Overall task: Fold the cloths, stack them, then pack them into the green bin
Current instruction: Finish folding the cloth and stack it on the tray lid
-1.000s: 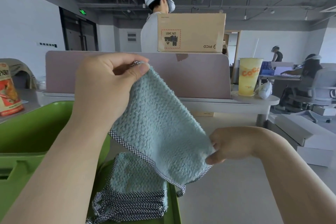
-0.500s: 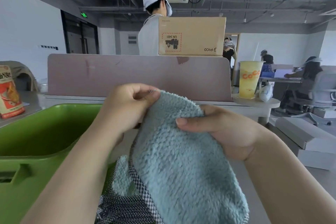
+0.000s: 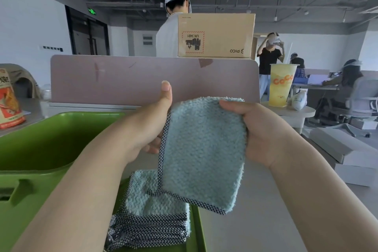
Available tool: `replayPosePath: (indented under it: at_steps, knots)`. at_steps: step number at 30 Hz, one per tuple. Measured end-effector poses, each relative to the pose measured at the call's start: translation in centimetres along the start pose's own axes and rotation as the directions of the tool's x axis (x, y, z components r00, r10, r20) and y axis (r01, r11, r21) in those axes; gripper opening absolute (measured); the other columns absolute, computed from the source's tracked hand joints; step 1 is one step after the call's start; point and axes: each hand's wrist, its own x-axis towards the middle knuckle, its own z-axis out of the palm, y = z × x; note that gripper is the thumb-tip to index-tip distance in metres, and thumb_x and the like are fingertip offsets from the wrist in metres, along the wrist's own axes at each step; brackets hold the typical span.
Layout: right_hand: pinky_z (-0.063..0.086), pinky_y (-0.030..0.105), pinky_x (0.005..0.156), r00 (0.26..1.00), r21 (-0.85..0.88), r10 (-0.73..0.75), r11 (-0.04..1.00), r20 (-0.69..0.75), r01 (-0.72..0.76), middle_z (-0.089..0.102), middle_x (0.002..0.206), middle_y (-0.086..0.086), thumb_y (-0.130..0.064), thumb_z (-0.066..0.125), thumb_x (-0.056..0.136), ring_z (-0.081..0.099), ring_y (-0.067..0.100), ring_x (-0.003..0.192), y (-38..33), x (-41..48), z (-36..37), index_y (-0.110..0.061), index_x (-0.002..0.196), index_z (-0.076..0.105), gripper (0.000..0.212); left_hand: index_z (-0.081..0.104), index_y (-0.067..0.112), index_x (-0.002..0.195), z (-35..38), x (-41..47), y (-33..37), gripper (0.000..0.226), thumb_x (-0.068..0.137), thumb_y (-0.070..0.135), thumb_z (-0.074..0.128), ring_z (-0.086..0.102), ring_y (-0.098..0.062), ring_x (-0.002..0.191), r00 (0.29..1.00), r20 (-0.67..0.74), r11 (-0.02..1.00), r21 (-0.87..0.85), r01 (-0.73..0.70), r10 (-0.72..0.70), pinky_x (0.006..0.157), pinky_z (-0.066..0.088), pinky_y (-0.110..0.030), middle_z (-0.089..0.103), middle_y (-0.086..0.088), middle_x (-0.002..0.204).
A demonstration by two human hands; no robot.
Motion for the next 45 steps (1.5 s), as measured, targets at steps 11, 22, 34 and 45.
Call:
replayPosePath:
  at_steps: [11, 22, 34, 45]
  knots:
    - [0.055, 0.029, 0.073, 0.993, -0.015, 0.050, 0.999, 0.107, -0.048, 0.073, 0.086, 0.006, -0.014, 0.052, 0.092, 0.069, 0.018, 0.073, 0.3, 0.0, 0.1, -0.006, 0.095, 0.071, 0.020, 0.066, 0.035, 0.100, -0.3, 0.3, 0.2, 0.013, 0.088, 0.032, 0.063, 0.058, 0.002, 0.096, 0.888, -0.251, 0.910, -0.053, -0.411, 0.386, 0.069, 0.038, -0.016, 0.066, 0.018, 0.098]
    - [0.056, 0.027, 0.072, 0.973, -0.046, -0.203, 0.979, -0.112, 0.199, 0.072, 0.082, 0.003, -0.009, 0.064, 0.085, 0.067, 0.017, 0.075, 0.0, 0.6, -0.7, -0.012, 0.093, 0.072, 0.012, 0.072, 0.035, 0.083, -0.5, 0.7, -0.3, 0.005, 0.082, 0.036, 0.068, 0.063, 0.001, 0.094, 0.864, -0.313, 0.898, -0.068, -0.434, 0.394, 0.075, 0.041, -0.017, 0.072, 0.014, 0.094]
    - [0.059, 0.029, 0.082, 0.922, -0.469, -0.382, 0.804, 0.063, 0.365, 0.072, 0.107, 0.017, 0.007, 0.069, 0.076, 0.072, 0.023, 0.093, -1.8, -1.3, -2.3, -0.016, 0.103, 0.071, 0.036, 0.071, 0.034, 0.096, -1.1, 0.5, -0.2, 0.034, 0.071, 0.013, 0.079, 0.069, -0.006, 0.089, 0.839, -0.252, 0.862, -0.031, -0.506, 0.483, 0.084, 0.049, -0.023, 0.075, 0.007, 0.090]
    - [0.059, 0.029, 0.081, 0.857, -0.657, -0.516, 0.649, -0.007, 0.385, 0.076, 0.087, 0.002, -0.006, 0.069, 0.083, 0.072, 0.014, 0.082, -1.6, -0.9, -2.4, -0.014, 0.100, 0.074, 0.020, 0.070, 0.038, 0.086, -0.8, 0.6, -0.2, 0.012, 0.081, 0.027, 0.072, 0.061, 0.009, 0.075, 0.785, -0.312, 0.842, 0.255, -0.475, 0.536, 0.063, 0.038, -0.012, 0.068, 0.021, 0.079]
